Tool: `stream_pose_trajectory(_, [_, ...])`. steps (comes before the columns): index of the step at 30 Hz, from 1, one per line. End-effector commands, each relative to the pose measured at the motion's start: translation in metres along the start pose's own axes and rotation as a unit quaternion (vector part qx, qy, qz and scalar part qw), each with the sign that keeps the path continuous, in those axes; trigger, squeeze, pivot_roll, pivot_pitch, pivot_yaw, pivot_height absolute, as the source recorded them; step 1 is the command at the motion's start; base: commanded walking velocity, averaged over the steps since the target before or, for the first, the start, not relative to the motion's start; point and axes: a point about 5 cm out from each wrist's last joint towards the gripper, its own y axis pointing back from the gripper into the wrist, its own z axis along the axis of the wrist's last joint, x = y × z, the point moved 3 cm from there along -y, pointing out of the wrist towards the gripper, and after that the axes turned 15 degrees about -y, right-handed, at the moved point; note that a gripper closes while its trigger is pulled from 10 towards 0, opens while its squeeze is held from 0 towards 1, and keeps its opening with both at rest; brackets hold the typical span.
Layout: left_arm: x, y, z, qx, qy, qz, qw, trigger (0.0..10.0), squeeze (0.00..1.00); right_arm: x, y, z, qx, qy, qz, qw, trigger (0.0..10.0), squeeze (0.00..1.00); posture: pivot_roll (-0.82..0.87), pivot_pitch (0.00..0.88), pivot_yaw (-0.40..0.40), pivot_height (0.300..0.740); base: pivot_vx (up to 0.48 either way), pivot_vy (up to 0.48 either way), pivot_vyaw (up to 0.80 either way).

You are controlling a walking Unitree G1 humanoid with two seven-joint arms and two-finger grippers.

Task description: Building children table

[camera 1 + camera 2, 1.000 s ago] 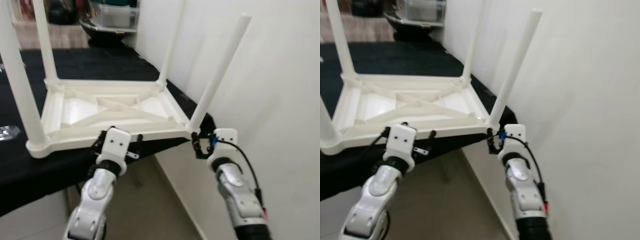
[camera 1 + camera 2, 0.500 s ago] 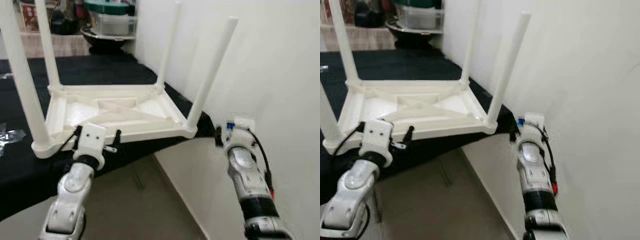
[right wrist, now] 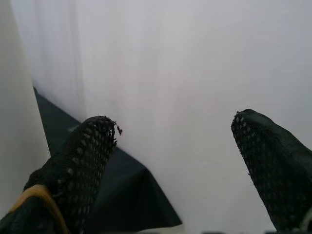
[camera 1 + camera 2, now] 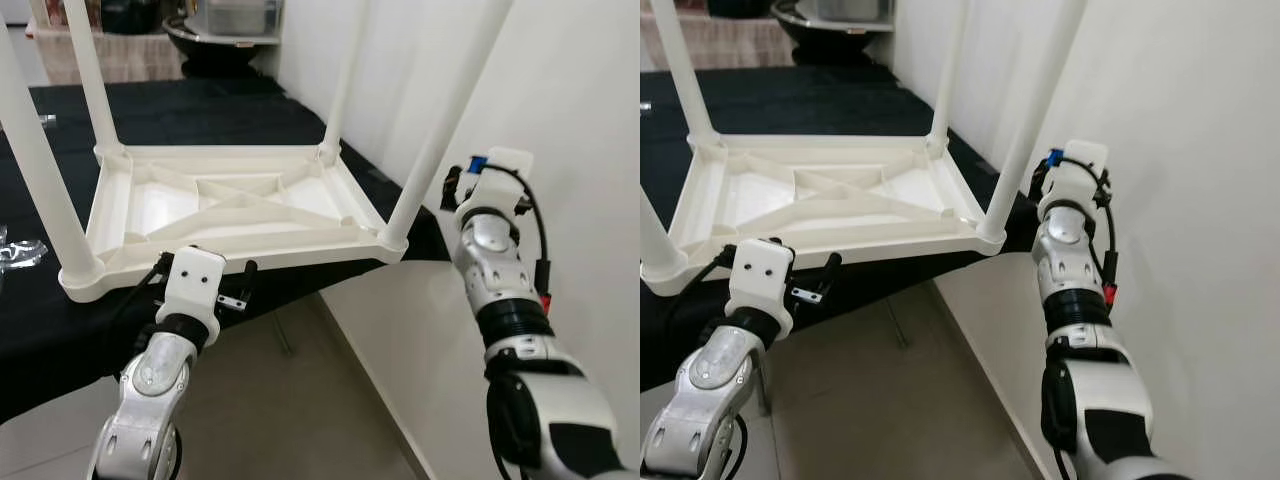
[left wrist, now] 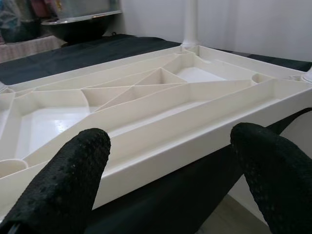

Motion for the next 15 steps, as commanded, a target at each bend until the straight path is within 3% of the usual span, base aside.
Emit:
stream_pose_trajectory(1, [-0.003,0.001,0.003,-0.003,0.004,-0.013,1.000,10.0,0.00,-0.004,-0.002,0.002,-0.003,0.001,-0.001,1.000,10.0,0.00,0.12,0.217,-0.172,0.740,0.000,0.000,0.00])
stream_pose_trajectory(6, [0.001,0.003,0.003,0.003,0.004,-0.007,1.000,10.0,0.00,0.003,-0.005,0.004,0.000,-0.005,0.004,1.000,10.0,0.00,0.12,0.229,-0.178,0.740,0.000,0.000,0.00])
stream_pose_trajectory(7, [0.002,0.004,0.003,0.002,0.001,-0.008,1.000,10.0,0.00,0.015,-0.004,0.001,0.015,-0.013,0.039,0.999,10.0,0.00,0.12,0.229,-0.178,0.740,0.000,0.000,0.00])
stream_pose_trajectory(10, [0.002,0.005,0.004,0.003,0.001,-0.007,1.000,10.0,0.00,0.027,-0.002,-0.006,0.034,-0.022,0.082,0.996,10.0,0.00,0.13,0.225,-0.187,0.740,0.000,0.000,0.00])
stream_pose_trajectory(15, [0.000,0.006,0.004,0.003,-0.004,-0.010,1.000,10.0,0.00,0.062,0.012,-0.023,0.077,-0.043,0.202,0.975,10.0,0.00,0.13,0.222,-0.197,0.740,0.000,0.000,0.00])
